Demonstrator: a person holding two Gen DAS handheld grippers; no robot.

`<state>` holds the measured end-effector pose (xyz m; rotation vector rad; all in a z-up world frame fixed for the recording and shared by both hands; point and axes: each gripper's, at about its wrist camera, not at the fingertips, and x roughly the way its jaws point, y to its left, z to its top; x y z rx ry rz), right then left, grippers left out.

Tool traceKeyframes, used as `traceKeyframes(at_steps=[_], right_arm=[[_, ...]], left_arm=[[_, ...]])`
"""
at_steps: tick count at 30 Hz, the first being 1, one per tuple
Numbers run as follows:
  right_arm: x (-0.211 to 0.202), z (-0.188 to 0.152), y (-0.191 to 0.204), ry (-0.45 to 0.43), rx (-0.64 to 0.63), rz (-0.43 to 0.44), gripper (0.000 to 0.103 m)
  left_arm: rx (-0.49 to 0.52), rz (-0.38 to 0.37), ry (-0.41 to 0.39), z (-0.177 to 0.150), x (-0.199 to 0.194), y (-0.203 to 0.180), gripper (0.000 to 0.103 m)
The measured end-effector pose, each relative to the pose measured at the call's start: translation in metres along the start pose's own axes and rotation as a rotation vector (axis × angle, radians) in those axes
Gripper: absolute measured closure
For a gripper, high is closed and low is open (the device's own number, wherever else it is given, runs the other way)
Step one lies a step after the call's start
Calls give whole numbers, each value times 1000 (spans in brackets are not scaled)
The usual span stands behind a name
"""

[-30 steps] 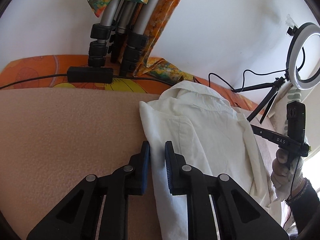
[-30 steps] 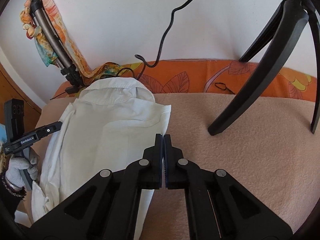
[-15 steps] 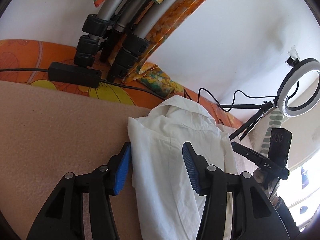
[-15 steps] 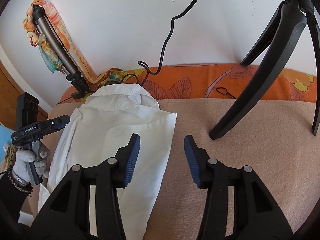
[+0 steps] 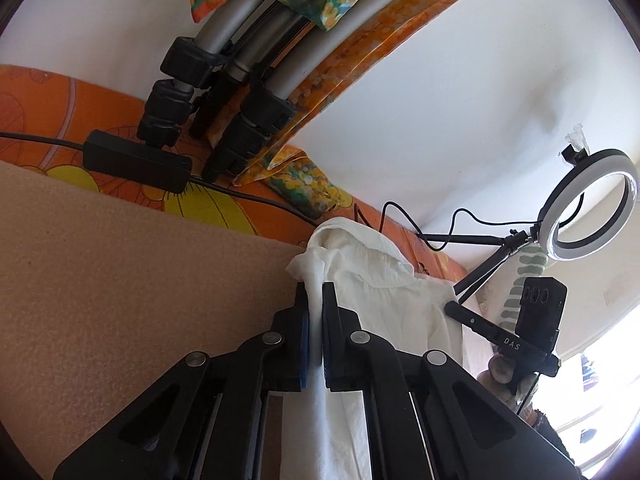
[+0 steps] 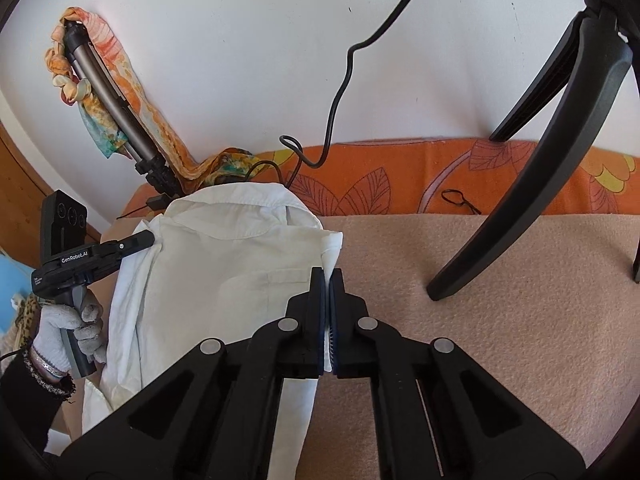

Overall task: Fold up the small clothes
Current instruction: 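Lift the collar end and fold it over the hem fold with both tools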

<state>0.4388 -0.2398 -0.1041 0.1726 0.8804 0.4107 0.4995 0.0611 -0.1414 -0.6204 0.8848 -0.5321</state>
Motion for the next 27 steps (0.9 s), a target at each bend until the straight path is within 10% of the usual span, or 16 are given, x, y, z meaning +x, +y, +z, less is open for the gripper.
traceKeyframes(at_steps=[14,27], right_arm=[[-105,-12,53,-121,-138,-5,101],[-196,-118,121,-162,-239,-31,101]], left_arm=[[187,8,-101,-17,-88,-71,100],[233,14,-112,-112,-170,-107,100]])
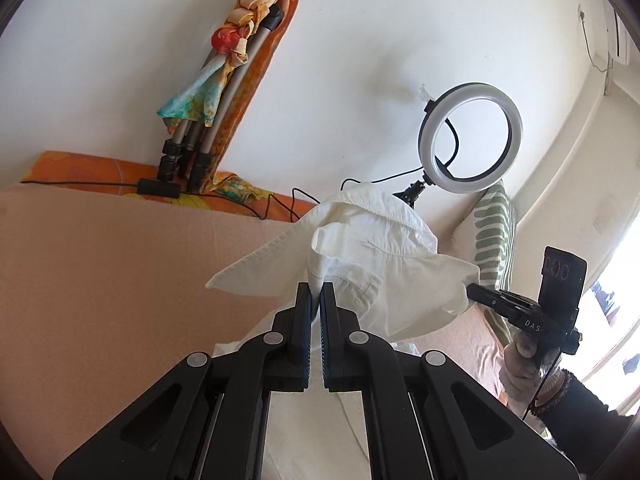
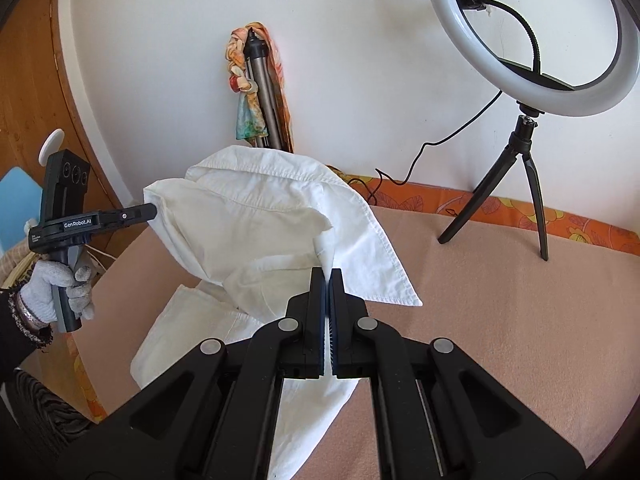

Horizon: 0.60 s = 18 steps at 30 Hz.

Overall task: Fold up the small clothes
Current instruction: 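Lift the collar end and fold it over the hem fold with both tools, then open both tools to release the folded shirt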

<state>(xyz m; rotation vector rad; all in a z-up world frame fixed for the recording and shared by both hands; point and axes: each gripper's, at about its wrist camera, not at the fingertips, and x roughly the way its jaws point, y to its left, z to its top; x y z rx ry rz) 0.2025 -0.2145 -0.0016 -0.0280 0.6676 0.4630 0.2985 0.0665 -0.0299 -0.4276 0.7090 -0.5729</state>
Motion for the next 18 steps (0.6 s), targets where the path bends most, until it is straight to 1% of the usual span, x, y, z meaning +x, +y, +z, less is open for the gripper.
traceKeyframes(at_steps=[2,5,10,12,14,16,18], right_arm=[[-8,-18,13,12,-21,3,101],[-18,-42,32,25,-66,-18,101],[-25,-85,48,63,-124,-56,101],[-27,-102,55,71,-167,-106,100],[-33,-118,57,83,-198,-134,100],[-44,-132,57,98,-210,-150,100],[-57,-140,52,113,-182,-128,100]], left_arm=[[5,7,20,-18,-8,-7,100],[36,37,60,-46,-19,-13,100],[39,89,141,-89,-29,-9,100],[50,102,188,-105,-34,-7,101],[69,114,221,-116,-42,-8,101],[58,119,234,-122,-52,-6,101],[23,128,208,-124,-65,-3,101]])
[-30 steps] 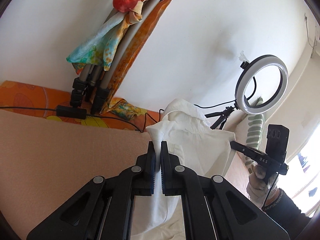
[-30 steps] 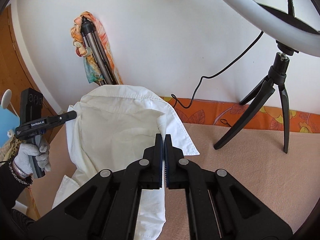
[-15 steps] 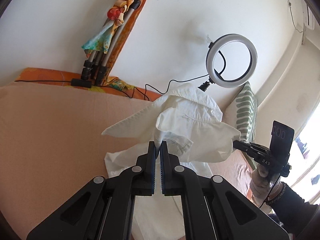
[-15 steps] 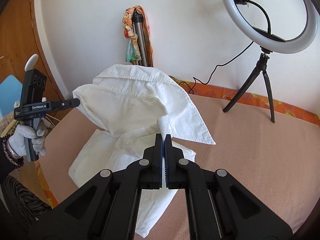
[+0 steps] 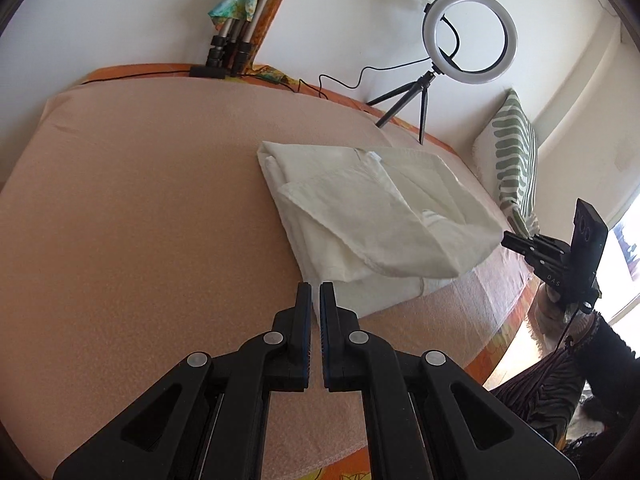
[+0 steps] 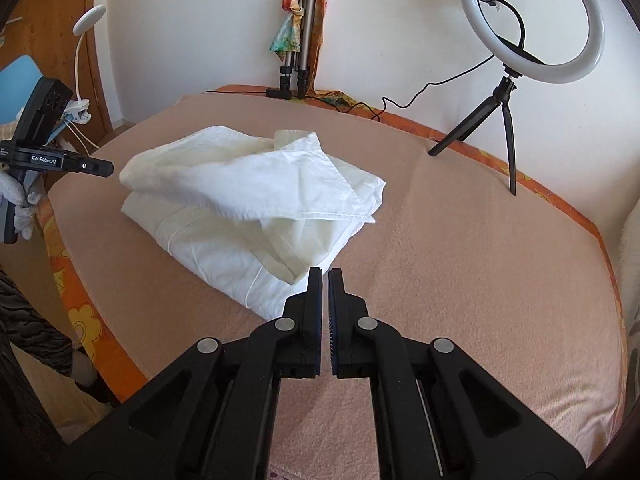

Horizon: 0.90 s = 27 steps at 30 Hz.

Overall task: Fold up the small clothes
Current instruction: 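Open both tools to release the folded shirt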

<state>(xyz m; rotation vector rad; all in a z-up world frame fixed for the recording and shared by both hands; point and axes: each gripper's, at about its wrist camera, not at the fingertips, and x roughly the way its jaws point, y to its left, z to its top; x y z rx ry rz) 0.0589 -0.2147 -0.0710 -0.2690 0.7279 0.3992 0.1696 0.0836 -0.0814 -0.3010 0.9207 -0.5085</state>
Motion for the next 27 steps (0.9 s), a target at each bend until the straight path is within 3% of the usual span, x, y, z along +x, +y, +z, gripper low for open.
traceKeyframes(at_steps=[2,4,5,6,8,10,16,17,18,19,20,21,25,27], right_arm=[[-11,-3,-11,-5,62,14,98],[-14,-3,-29,-4,187,56,84],[-13,-2,-39,-2,258,93,71],[-11,-2,-47,-3,324,120,61],[-4,-1,-57,0,427,177,59],[10,-2,-64,27,510,233,59],[45,-10,-77,88,716,418,59],[48,-8,-76,92,712,421,59],[51,-7,-73,101,704,419,60],[54,-6,-71,109,701,422,64],[56,-5,-70,115,702,429,82],[58,-5,-68,125,706,446,96],[50,3,-62,102,682,448,98],[49,4,-56,118,618,378,99]], left_arm=[[-72,-26,-33,2,-9,8,98],[-167,-70,-61,8,-12,17,94],[-214,-93,-63,10,-10,21,91],[-259,-110,-62,11,-7,23,81],[-307,-127,-58,13,3,25,66],[-353,-150,-33,13,17,25,65],[-386,-174,61,6,50,14,67],[-388,-186,61,5,53,13,70],[-389,-188,58,4,55,12,82],[-383,-181,53,4,56,10,91],[-375,-167,55,5,57,9,98],[-370,-165,53,5,55,8,98],[-314,-150,36,6,44,-1,100],[-303,-115,61,-2,46,4,101]])
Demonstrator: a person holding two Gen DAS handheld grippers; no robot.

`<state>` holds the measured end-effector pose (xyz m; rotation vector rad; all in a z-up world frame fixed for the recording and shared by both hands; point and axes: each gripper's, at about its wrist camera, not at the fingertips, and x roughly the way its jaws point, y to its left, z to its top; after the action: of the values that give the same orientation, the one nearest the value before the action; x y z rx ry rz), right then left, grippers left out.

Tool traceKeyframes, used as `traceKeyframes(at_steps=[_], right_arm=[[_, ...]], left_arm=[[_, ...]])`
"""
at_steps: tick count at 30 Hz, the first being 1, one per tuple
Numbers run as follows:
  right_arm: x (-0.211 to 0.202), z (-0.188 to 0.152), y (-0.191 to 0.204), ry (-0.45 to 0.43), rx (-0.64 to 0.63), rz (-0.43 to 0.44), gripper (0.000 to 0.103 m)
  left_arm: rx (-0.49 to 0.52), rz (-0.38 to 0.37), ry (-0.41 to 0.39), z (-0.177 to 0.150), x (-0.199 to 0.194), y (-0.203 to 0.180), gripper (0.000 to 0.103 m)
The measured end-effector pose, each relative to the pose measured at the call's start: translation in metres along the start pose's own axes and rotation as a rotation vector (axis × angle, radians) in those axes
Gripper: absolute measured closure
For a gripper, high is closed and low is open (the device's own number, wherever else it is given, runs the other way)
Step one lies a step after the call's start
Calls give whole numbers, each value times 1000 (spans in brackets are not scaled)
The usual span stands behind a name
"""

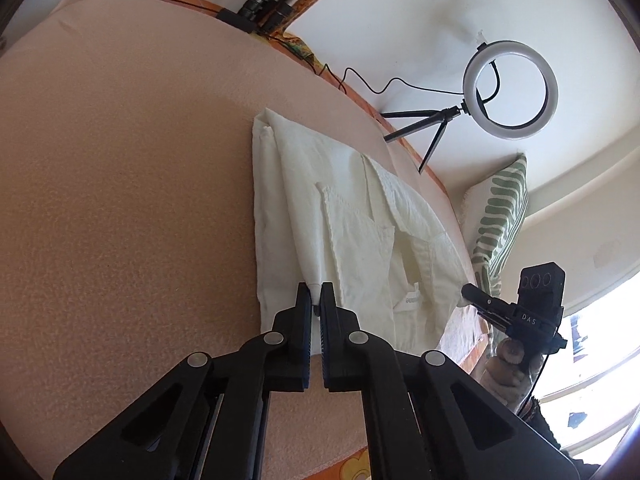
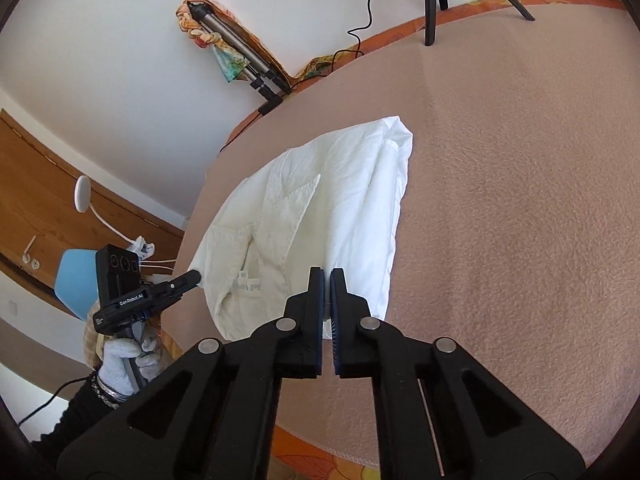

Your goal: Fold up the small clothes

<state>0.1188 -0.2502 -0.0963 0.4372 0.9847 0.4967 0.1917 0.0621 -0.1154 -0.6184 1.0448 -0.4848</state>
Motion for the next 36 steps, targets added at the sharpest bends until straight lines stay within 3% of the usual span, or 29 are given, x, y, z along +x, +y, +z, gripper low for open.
traceKeyframes(at_steps=[3,5,10,11,12,14,15,24,29,32,34,35,36], right_arm=[[17,-8,-13,68,3,-96,99],[21,-12,-14,87,-16,-127,99],[-6,-2,2,61,-108,-86,94],[-13,3,5,37,-124,-79,82],[-20,9,6,4,-129,-79,62],[-30,25,2,-63,-96,-45,48],[-30,33,-3,-68,-67,-16,48],[34,106,-55,-15,141,98,49],[79,118,-71,61,198,131,59],[96,122,-76,79,214,144,68],[101,123,-79,74,224,154,83],[100,124,-79,64,220,147,96],[98,126,-74,48,185,119,98]], left_arm=[[-9,63,46,-12,10,14,101],[-4,78,32,-14,5,15,101],[82,103,-75,-2,-28,-9,101],[99,97,-93,1,-32,-16,100],[114,85,-111,4,-34,-25,97],[154,60,-142,10,-34,-44,94],[179,46,-151,12,-32,-55,94],[341,-63,-46,14,43,-129,94],[406,-81,32,9,84,-146,94],[426,-70,79,4,104,-148,94],[430,-59,115,1,116,-145,94],[431,-50,127,-2,121,-142,94],[431,-43,138,-4,126,-140,94]])
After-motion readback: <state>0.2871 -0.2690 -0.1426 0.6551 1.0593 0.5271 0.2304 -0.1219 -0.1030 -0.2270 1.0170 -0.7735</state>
